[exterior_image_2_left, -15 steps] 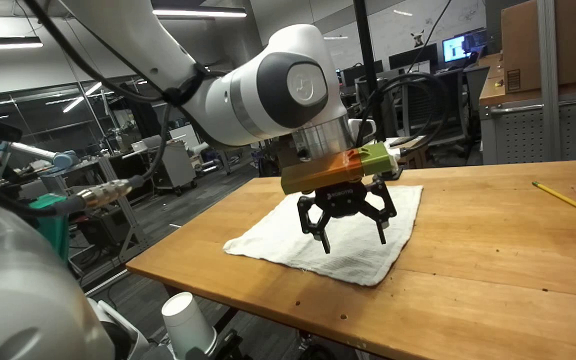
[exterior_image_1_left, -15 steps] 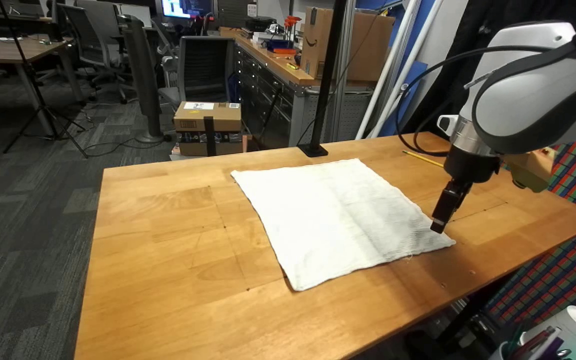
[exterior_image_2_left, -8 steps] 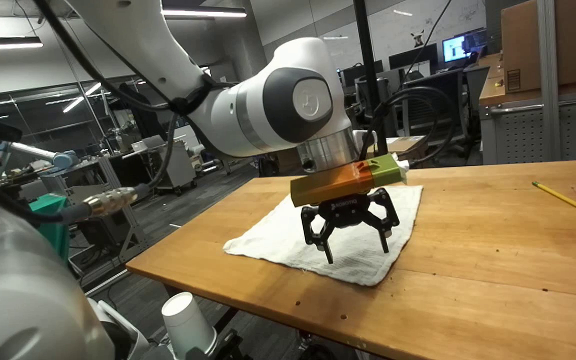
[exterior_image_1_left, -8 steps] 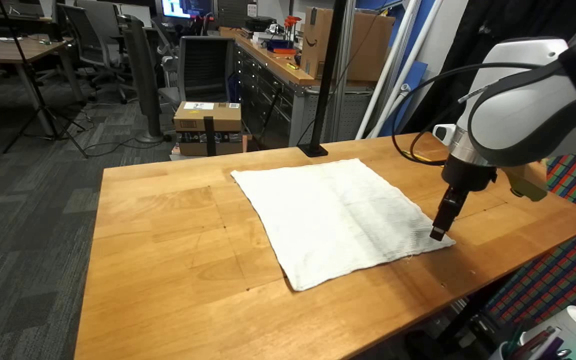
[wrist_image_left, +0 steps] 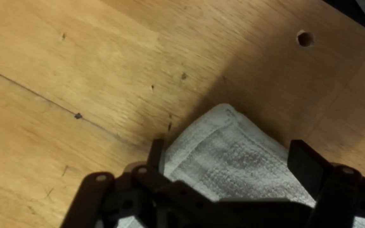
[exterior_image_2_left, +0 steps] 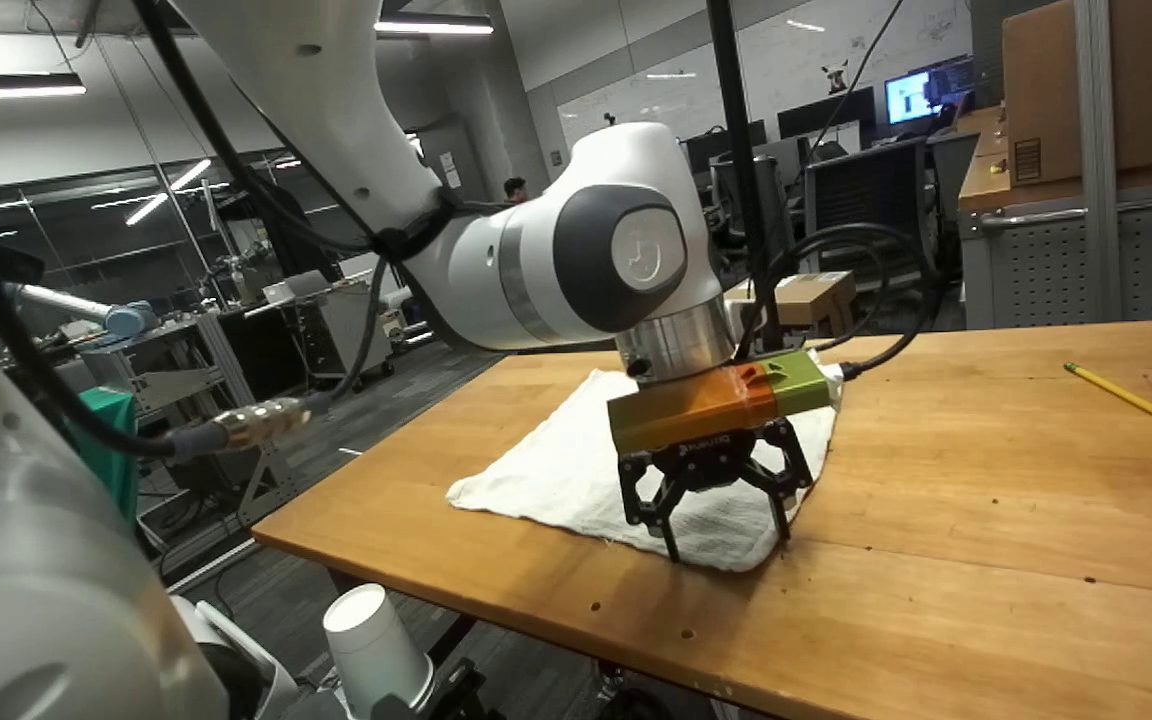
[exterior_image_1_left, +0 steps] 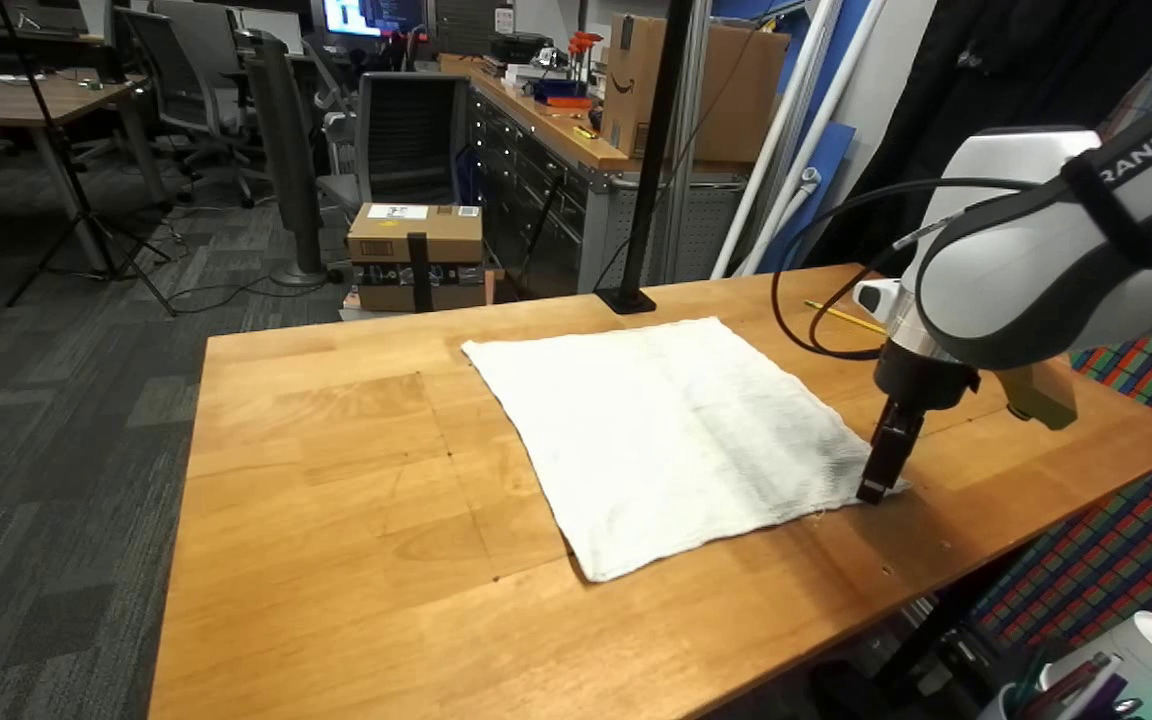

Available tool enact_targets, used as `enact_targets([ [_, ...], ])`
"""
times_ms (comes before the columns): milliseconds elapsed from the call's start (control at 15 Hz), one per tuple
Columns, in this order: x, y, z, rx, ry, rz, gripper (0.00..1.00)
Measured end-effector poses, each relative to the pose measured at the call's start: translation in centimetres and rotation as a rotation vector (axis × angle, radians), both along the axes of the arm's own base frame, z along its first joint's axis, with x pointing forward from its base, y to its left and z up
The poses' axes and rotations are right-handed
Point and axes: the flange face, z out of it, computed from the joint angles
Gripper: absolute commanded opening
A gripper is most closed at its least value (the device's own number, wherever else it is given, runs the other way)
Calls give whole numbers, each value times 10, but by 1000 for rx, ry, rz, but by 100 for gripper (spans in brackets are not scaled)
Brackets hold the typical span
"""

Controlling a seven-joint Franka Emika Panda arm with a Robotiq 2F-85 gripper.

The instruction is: Fold the cloth

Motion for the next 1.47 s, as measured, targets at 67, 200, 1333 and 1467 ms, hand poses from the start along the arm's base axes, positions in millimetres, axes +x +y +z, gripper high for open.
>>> enact_targets([
  [67,0,-2,-3,1,1,4,100],
  [200,0,-4,-6,2,0,9,75],
  [1333,6,9,-1,-44,-16,125,9],
  [1467,7,19,0,-47,-19,152,9],
])
